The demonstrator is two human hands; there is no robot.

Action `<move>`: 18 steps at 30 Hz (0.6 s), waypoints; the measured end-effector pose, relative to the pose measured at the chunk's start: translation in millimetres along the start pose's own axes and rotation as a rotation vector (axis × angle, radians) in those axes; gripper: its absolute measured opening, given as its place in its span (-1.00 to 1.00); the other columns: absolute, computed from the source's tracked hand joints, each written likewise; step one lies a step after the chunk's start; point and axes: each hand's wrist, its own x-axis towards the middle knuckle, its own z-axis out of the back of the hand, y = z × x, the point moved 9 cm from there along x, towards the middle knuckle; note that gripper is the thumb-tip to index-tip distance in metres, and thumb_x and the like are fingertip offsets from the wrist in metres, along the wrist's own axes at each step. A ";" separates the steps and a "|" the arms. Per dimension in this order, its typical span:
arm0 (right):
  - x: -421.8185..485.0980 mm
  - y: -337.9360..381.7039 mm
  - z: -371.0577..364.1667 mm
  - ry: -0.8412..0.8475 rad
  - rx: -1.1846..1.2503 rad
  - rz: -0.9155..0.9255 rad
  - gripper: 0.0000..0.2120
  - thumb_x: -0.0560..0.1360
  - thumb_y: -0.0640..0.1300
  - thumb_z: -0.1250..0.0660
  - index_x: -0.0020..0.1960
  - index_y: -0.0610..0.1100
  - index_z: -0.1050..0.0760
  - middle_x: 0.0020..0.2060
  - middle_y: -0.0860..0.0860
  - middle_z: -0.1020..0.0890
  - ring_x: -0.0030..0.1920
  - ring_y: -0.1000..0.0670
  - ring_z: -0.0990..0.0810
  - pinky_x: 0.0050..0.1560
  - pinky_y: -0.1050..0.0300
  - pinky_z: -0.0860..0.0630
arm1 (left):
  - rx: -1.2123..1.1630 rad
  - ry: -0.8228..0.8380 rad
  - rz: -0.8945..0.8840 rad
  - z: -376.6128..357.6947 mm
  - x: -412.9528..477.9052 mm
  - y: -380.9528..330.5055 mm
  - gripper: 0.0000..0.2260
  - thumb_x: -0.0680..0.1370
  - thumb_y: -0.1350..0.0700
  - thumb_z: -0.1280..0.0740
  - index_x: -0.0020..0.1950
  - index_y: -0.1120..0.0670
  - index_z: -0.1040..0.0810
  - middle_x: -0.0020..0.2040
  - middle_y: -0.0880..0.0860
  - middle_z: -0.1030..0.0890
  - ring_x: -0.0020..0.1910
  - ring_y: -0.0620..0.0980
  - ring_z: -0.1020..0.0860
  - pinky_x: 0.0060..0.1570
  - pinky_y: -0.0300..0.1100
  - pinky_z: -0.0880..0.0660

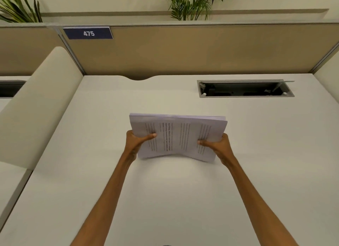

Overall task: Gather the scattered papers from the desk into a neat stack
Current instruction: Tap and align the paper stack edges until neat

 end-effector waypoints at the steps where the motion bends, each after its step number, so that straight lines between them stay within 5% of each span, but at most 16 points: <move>1: -2.1 -2.2 -0.7 -0.004 -0.010 -0.010 -0.57 0.17 -0.23 -0.62 0.01 -0.06 -0.63 -0.08 0.03 -0.73 -0.05 0.00 -0.73 -0.05 0.06 -0.69 | 0.000 0.000 0.001 -1.1 -2.4 1.4 -0.51 0.10 -0.01 -0.63 -0.01 0.07 -0.69 -0.10 -0.05 -0.76 -0.02 0.08 -0.71 -0.11 -0.17 -0.64; 7: 4.7 16.5 8.3 -0.074 -0.031 0.053 -0.60 0.23 -0.31 -0.63 -0.07 0.02 -0.60 -0.13 0.01 -0.70 -0.13 0.02 -0.70 -0.16 0.19 -0.66 | 0.033 -0.017 -0.020 0.4 0.8 -10.9 -0.56 0.11 0.07 -0.64 -0.06 0.03 -0.65 -0.18 -0.15 -0.74 -0.18 -0.14 -0.70 -0.24 -0.25 -0.62; 11: -2.2 -20.9 4.1 -0.047 -0.076 -0.072 -0.71 0.28 -0.30 -0.61 -0.11 -0.04 -0.62 -0.12 -0.06 -0.72 -0.09 -0.10 -0.71 -0.15 0.14 -0.68 | 0.051 0.000 0.035 -4.4 -7.8 15.6 -0.58 0.17 0.08 -0.66 -0.03 0.06 -0.67 -0.13 -0.10 -0.75 -0.09 -0.04 -0.71 -0.19 -0.23 -0.63; 14: -2.6 -11.2 14.9 -0.062 -0.058 -0.072 -0.73 0.30 -0.23 -0.60 -0.06 -0.09 -0.63 -0.12 0.02 -0.72 -0.17 0.04 -0.73 -0.23 0.29 -0.62 | -0.037 -0.042 0.069 -4.0 -10.2 20.3 -0.68 0.27 0.28 -0.63 -0.05 0.10 -0.67 -0.14 -0.07 -0.75 -0.15 -0.07 -0.71 -0.17 -0.19 -0.64; 18: 1.5 3.5 27.2 -0.016 -0.130 -0.124 -0.75 0.31 -0.08 -0.60 -0.06 -0.12 -0.68 -0.15 0.01 -0.75 -0.20 0.05 -0.74 -0.22 0.23 -0.65 | -0.219 -0.069 0.171 -8.8 -18.7 33.3 -0.60 0.31 0.35 -0.58 0.12 0.21 -0.65 0.05 0.13 -0.73 0.02 0.17 -0.69 -0.02 0.05 -0.65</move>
